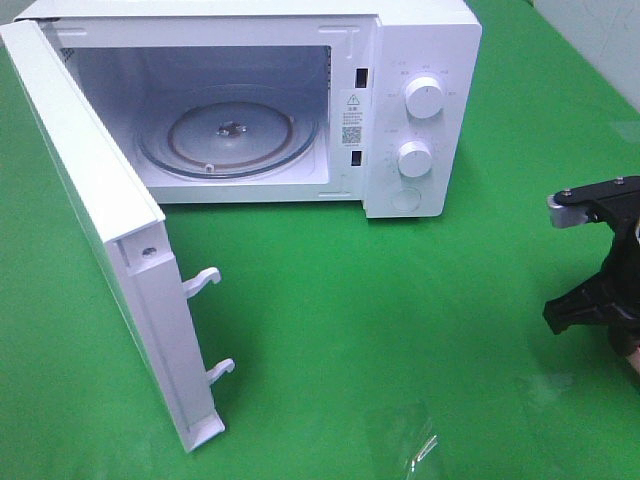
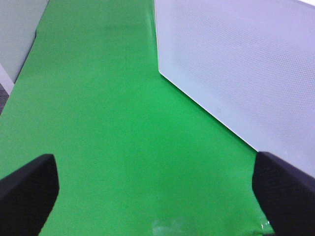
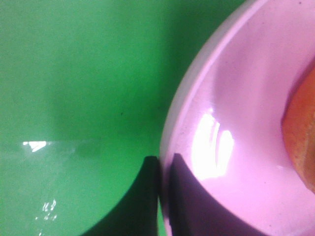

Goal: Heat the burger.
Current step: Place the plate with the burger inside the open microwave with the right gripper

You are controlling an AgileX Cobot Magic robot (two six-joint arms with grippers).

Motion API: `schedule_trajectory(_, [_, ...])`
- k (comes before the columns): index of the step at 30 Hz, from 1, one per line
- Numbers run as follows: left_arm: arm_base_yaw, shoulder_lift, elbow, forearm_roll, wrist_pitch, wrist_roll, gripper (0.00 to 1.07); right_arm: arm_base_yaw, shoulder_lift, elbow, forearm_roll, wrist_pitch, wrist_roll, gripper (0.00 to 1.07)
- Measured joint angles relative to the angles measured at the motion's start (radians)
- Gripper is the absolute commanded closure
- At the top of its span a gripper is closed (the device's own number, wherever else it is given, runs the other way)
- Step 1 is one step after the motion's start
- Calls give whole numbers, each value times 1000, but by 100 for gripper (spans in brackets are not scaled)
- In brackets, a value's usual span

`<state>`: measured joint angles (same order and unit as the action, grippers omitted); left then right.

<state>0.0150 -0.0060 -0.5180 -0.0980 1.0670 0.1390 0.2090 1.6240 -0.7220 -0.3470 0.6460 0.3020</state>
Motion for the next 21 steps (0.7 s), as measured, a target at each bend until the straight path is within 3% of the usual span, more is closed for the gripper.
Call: schedule_trajectory(21, [0,0,0,0,0,0,7,248,-136,0,-119,180,99,107])
